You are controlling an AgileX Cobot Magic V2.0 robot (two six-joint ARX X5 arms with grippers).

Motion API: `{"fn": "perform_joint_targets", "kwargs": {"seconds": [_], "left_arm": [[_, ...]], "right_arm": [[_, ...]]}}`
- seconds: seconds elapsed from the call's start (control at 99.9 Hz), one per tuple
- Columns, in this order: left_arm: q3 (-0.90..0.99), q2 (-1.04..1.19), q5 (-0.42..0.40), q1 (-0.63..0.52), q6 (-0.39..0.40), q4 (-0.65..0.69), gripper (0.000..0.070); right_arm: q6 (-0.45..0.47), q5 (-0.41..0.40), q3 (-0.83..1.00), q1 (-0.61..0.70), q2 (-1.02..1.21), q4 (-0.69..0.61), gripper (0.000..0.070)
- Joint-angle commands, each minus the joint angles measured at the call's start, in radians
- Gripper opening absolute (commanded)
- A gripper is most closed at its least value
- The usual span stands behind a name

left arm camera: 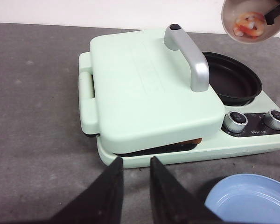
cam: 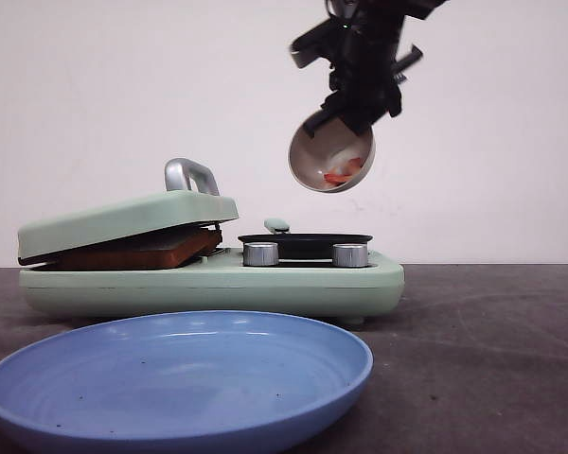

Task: Make breakfast with bread and shrimp
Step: 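Tilt the bowl over the frying pan to pour the shrimp in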

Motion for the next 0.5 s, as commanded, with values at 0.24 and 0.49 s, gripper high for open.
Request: {"fn": "perform_joint_targets", "kwargs": {"seconds": [0.24,0.49], "left_arm": [[0.004,0.003,-0.002,-0.002,0.002,0.008,0.001],[0.004,0.003,-0.002,-0.002,0.003,0.009,0.001]], "right_arm": [[-0.403,0.142,0.026,0.095,0.013,0.193,0.0],[-0.594,0.219,0.026,0.11,0.013,0.29,0.0]]}}
